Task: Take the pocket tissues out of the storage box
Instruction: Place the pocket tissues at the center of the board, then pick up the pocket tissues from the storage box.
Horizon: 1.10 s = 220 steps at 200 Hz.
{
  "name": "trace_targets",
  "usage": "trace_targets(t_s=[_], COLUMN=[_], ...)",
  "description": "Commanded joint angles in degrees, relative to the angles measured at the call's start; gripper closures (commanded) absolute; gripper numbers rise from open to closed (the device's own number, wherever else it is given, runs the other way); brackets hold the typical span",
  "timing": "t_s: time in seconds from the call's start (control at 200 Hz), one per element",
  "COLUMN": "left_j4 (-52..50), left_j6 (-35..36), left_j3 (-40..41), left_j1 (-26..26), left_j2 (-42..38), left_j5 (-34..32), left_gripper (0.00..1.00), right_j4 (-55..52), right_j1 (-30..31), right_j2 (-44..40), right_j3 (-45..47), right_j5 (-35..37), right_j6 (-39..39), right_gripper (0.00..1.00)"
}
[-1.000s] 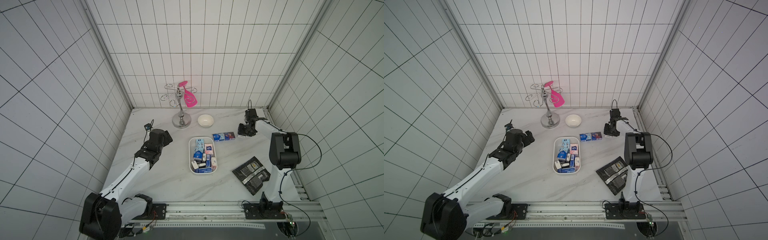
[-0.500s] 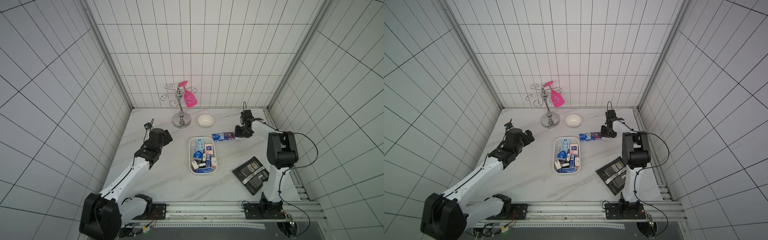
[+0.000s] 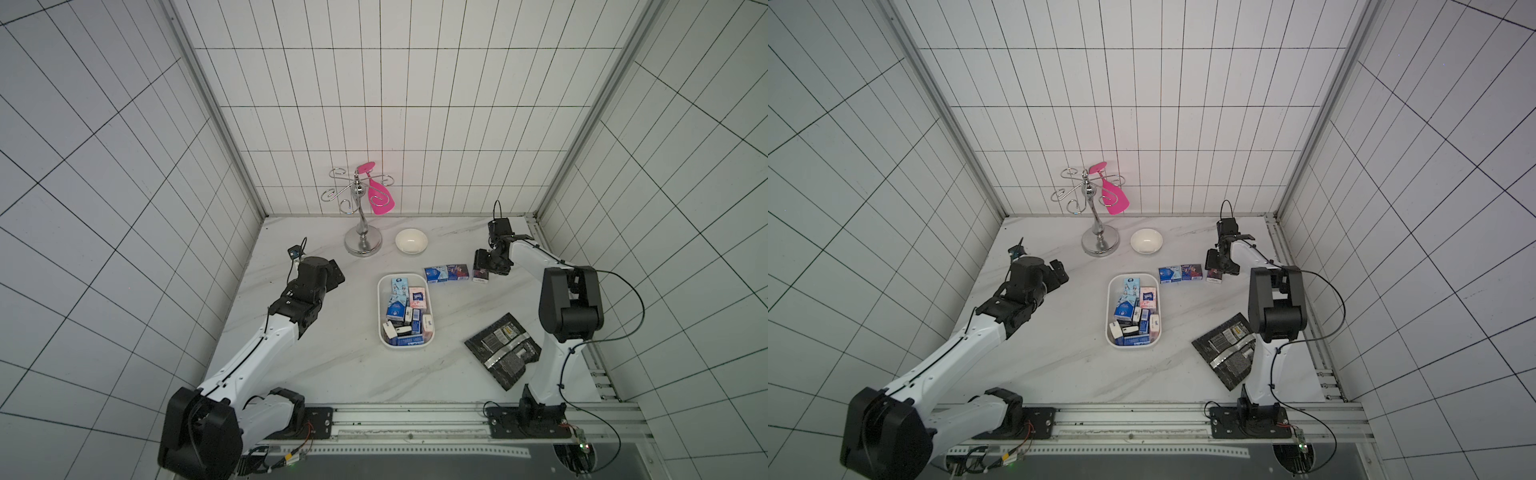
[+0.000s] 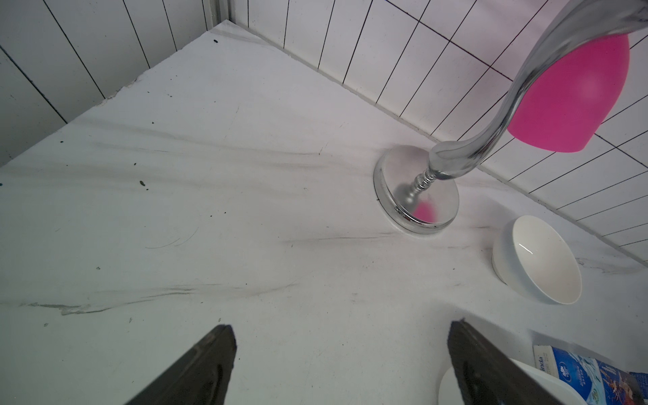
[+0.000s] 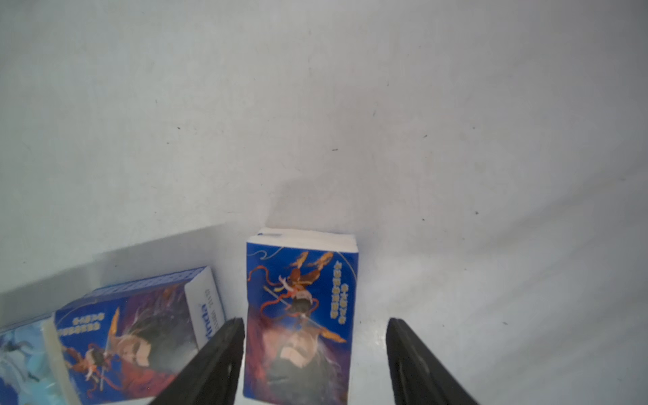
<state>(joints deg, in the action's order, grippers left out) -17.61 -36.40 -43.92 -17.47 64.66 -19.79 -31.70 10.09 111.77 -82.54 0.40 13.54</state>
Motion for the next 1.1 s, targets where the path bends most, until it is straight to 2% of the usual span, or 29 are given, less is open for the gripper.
trace_targets(t_s=[0.0, 0.19, 0.4, 0.54, 0.66, 0.825, 0.915, 1.095], left_j4=[0.2, 0.6, 0.6, 0.5, 0.5, 0.4, 0.3, -0.1], left_j6=[0.3, 0.3, 0.2, 0.5, 0.2, -0.3, -0.5, -0.6], left_j3=[-0.5, -1.0, -2.2, -2.0, -1.8, -1.6, -1.4, -1.2], left_j1=[-0.1, -0.3, -2.0, -2.0, -2.0, -1.9, -1.9, -2.0], left_j2=[-0.4, 0.6, 2.4, 2.6, 2.8, 3.3, 3.1, 2.4], left_j5=[0.3, 1.1, -0.2, -1.1, -1.7, -3.5, -3.4, -2.7], left_gripper=[0.02, 0.02, 0.02, 0.02, 0.02, 0.02, 0.01, 0.02], right_j4=[-0.8, 1.2, -0.4, 0.5, 0.4, 2.9, 3.7, 7.0], right_j1=[-0.3, 5.0, 20.6, 30.2, 37.4, 44.2, 46.9, 49.3], right_j2=[-4.5, -12.5, -22.6, -26.3, -26.0, -21.6, -18.7, -15.6], right_j3=[3.2, 8.8, 11.7, 14.1, 14.6, 13.9, 13.2, 12.8], right_j5=[0.9, 0.7, 2.1, 1.2, 2.7, 3.1, 7.0, 9.5], right_j6=[0.3, -0.4, -1.4, -0.4, 0.0, 5.4, 8.6, 12.8], right_gripper=[0.35, 0.35, 0.35, 0.35, 0.33, 0.27, 0.26, 0.26])
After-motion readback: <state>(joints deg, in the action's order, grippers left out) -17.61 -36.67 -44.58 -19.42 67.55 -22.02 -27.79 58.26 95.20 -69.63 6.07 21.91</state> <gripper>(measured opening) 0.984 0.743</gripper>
